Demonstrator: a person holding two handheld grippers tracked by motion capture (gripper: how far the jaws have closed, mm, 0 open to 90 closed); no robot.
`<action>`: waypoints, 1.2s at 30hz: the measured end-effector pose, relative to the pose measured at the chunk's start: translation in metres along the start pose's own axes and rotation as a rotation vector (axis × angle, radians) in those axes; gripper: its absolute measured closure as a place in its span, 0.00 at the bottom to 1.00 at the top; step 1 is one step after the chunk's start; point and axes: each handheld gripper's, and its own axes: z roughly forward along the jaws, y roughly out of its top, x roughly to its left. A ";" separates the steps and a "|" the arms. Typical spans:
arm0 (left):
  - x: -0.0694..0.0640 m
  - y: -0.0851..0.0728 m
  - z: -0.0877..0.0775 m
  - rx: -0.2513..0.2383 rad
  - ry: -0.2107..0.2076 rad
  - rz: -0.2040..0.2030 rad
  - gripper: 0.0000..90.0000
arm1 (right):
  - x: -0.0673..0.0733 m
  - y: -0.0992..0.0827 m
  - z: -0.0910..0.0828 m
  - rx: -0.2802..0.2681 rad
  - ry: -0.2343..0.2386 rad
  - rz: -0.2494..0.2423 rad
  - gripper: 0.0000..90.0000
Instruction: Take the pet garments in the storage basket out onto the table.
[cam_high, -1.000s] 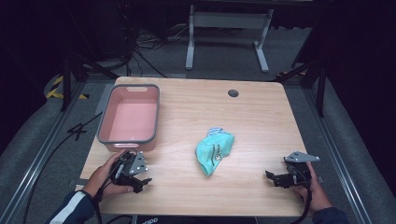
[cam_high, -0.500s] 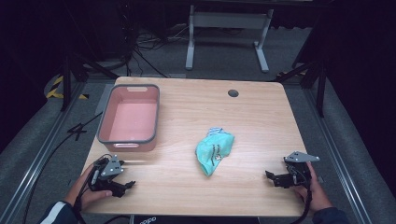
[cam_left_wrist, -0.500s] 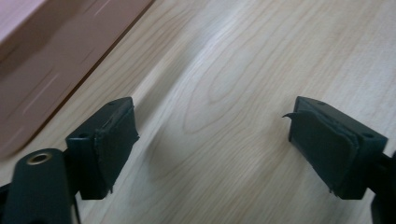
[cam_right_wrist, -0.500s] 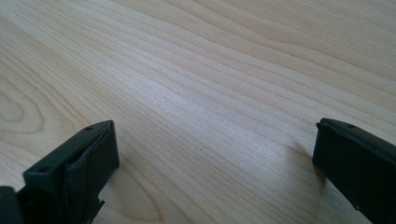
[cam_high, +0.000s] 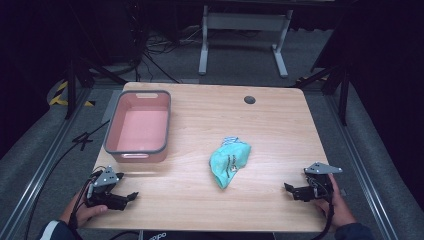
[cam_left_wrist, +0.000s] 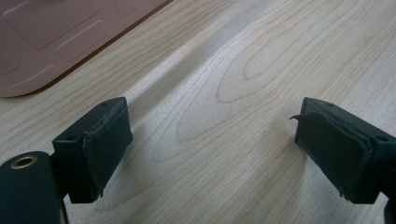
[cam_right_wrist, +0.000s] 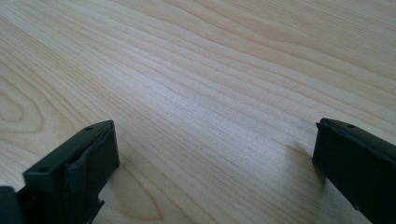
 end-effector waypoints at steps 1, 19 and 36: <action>0.000 0.000 0.000 -0.001 0.000 -0.001 0.12 | 0.000 0.000 0.000 0.000 0.000 0.000 0.01; 0.001 0.001 0.001 0.005 -0.004 0.004 0.10 | 0.000 0.000 0.000 0.000 0.000 0.000 0.01; 0.000 0.005 0.005 0.019 -0.007 0.013 0.05 | 0.000 0.000 0.000 0.000 0.000 0.000 0.01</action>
